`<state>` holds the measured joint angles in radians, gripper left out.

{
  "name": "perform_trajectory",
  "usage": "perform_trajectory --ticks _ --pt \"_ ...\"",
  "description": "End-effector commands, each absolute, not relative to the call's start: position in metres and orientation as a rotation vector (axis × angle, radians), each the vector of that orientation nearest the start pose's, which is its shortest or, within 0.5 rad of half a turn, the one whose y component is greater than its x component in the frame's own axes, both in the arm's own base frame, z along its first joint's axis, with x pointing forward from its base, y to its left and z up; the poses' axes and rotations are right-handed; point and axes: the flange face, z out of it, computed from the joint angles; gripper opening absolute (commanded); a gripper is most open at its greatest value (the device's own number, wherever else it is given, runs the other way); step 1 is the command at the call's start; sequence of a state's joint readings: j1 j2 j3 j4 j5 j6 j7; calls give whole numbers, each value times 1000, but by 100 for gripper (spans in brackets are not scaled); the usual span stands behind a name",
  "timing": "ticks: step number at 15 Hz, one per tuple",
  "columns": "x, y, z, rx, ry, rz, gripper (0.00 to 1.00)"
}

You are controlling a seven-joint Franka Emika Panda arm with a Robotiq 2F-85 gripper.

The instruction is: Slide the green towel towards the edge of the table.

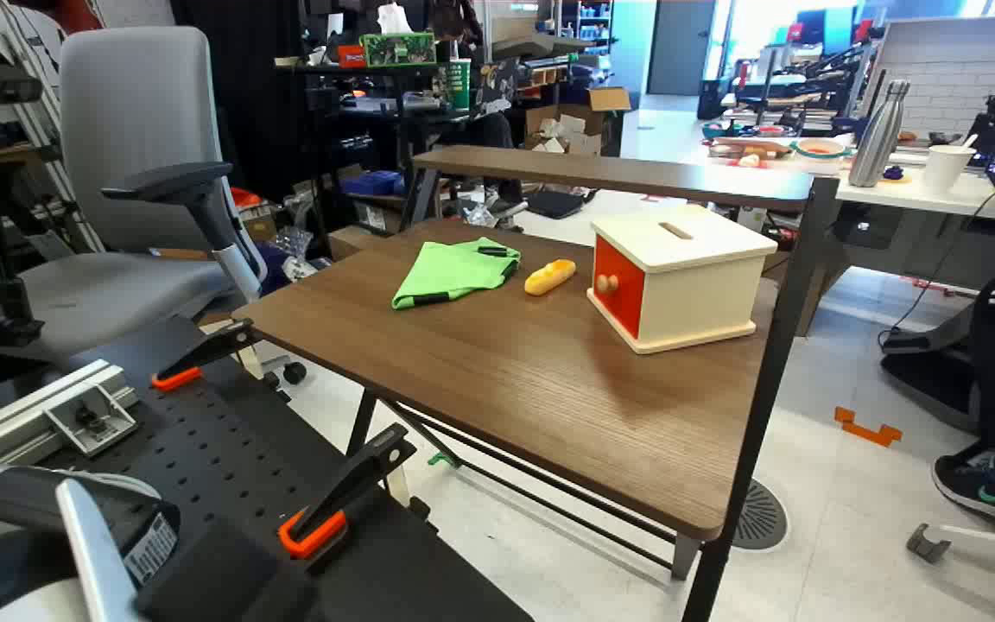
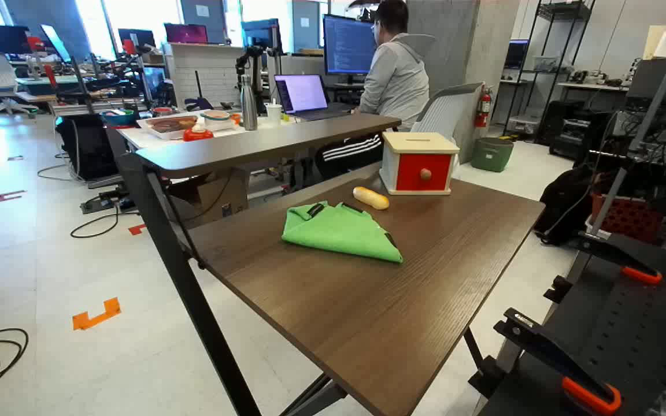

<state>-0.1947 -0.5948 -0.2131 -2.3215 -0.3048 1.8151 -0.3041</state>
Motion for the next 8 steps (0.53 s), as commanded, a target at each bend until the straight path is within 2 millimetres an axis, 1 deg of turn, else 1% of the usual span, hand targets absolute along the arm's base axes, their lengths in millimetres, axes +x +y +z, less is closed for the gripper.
perform_trajectory --ticks 1,3,5,7,8 --pt "339 -188 560 -3337 18 -27 100" --pt "338 -188 560 -3338 18 -28 100" --pt "346 -177 552 -3341 -15 -72 100" --pt "355 -159 537 -3342 -105 -69 100" --pt "361 -147 527 -3341 -161 -50 100"
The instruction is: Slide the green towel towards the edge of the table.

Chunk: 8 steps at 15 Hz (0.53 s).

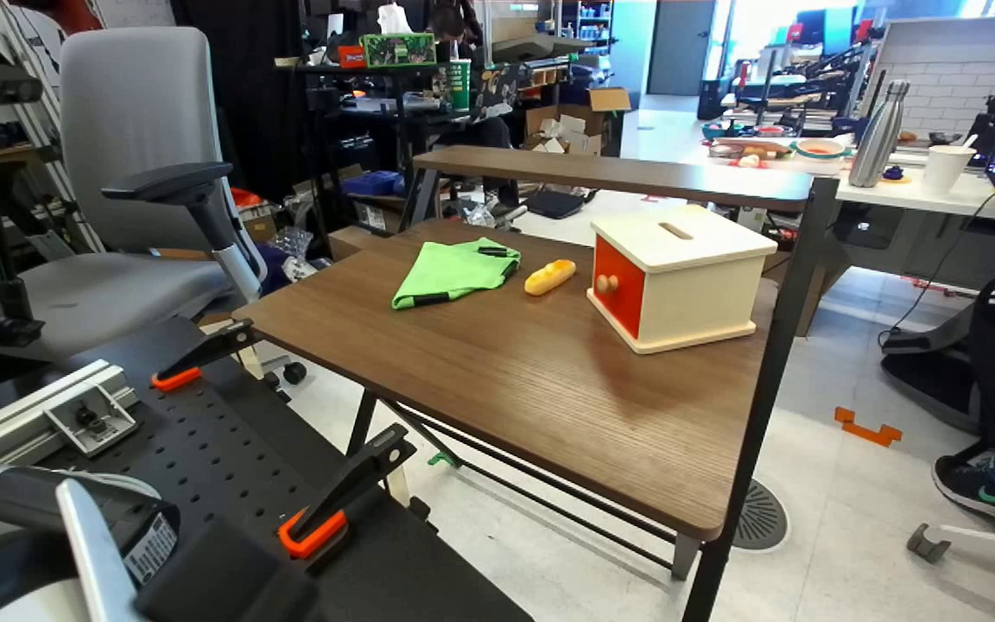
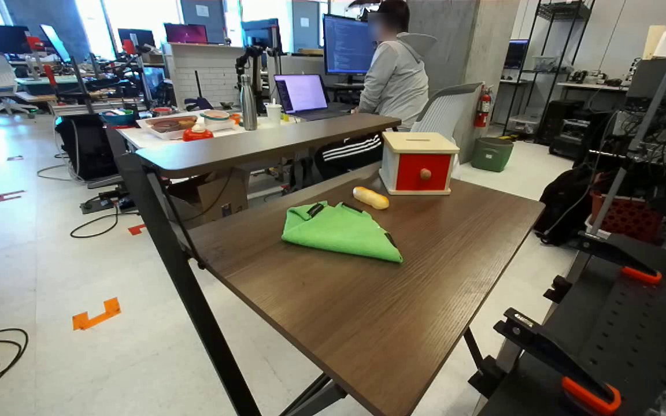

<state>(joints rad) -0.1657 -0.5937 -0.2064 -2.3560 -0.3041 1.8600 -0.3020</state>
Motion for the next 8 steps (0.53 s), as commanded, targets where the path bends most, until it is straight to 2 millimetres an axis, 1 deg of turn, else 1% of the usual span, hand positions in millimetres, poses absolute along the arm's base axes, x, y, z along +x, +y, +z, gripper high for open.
perform_trajectory --ticks 1,5,8 --pt "366 -135 515 -3335 -221 -22 100" --pt "389 -77 465 -3305 -464 137 100" --pt "412 -31 427 -3274 -648 223 100"
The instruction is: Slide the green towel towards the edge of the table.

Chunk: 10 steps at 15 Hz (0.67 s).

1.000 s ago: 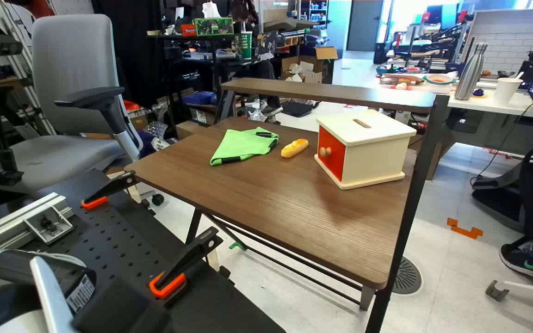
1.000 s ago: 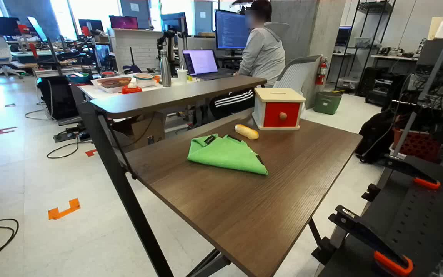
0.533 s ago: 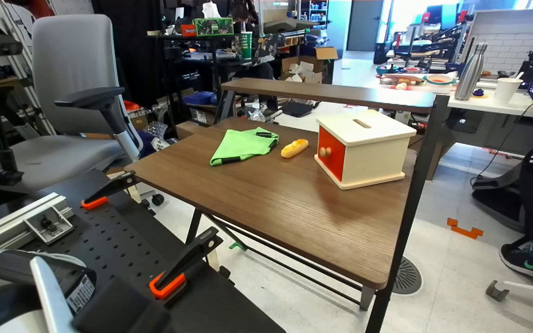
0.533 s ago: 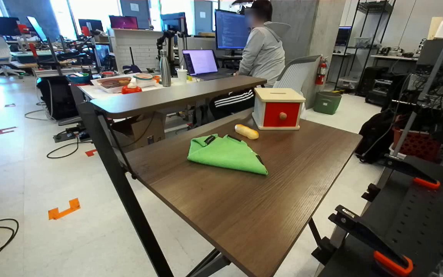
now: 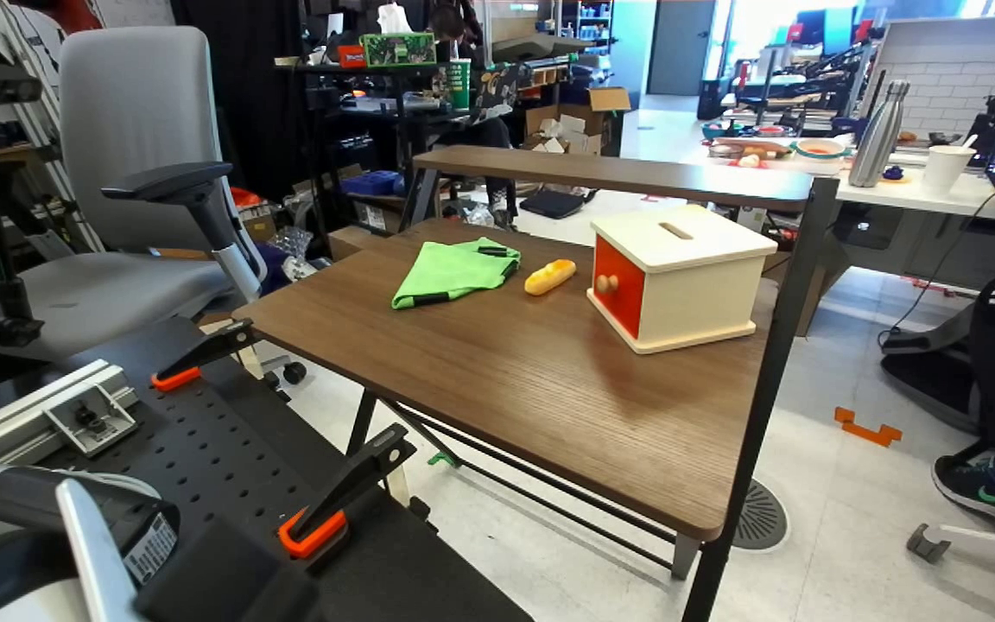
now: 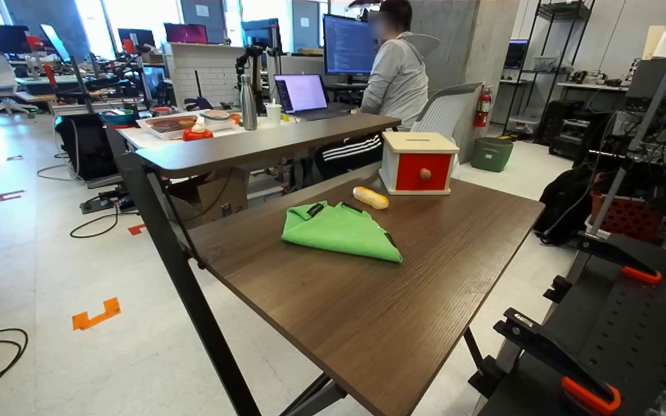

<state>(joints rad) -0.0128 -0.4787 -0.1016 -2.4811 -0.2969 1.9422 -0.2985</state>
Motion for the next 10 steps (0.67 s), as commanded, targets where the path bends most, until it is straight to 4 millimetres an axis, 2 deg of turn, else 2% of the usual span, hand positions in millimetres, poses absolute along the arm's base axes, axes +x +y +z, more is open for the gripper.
perform_trajectory --ticks 1,4,7,10 --pt "423 -17 414 -3262 -706 227 100" --pt "452 22 378 -3172 -833 316 100" --pt "482 55 347 -3102 -864 357 100" --pt "524 77 321 -3095 -834 271 100"
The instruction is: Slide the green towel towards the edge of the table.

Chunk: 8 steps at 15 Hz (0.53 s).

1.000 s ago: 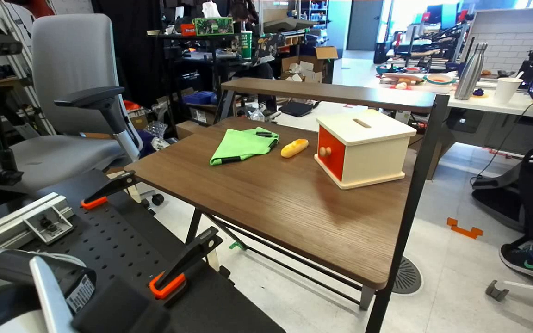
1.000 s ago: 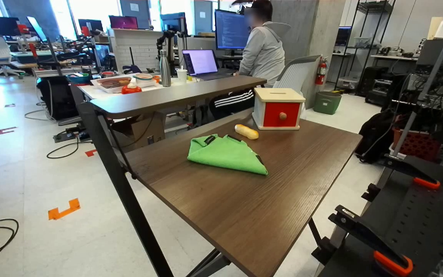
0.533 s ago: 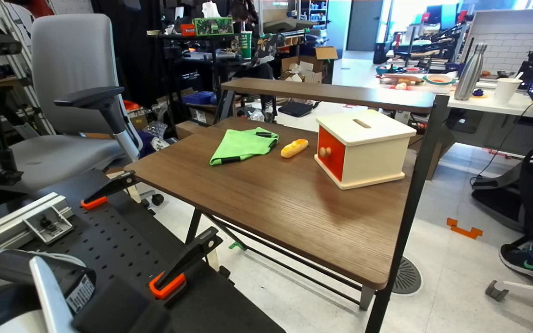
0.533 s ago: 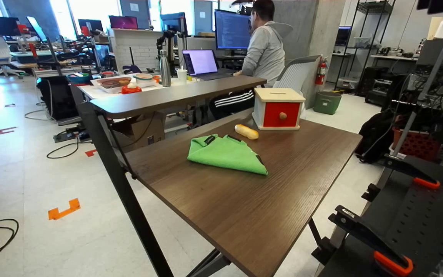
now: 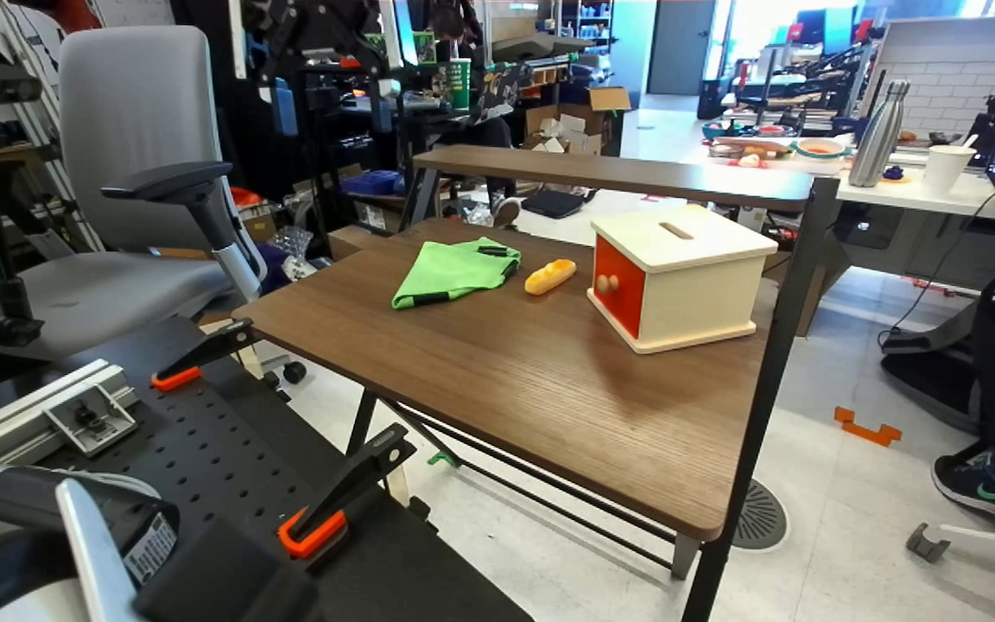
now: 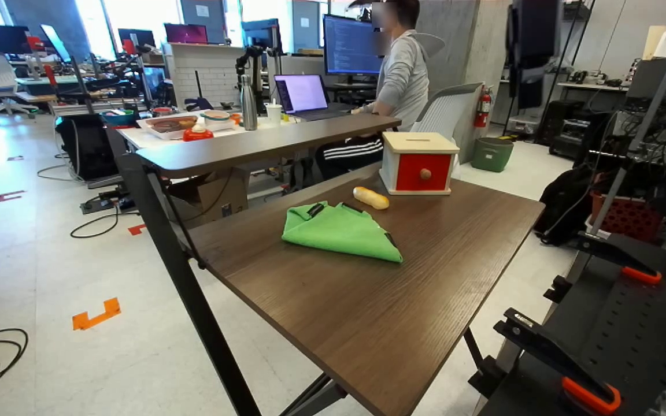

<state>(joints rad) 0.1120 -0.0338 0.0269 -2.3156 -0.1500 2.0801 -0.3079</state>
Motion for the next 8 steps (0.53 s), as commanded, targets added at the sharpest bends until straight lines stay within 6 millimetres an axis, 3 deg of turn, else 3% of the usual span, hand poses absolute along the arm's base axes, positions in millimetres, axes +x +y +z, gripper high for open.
perform_trajectory --ticks 1,4,8 --pt "537 82 316 -3096 -827 228 100" --pt "584 95 302 -3096 -793 44 100" --pt "629 109 278 -3079 -752 -161 100"
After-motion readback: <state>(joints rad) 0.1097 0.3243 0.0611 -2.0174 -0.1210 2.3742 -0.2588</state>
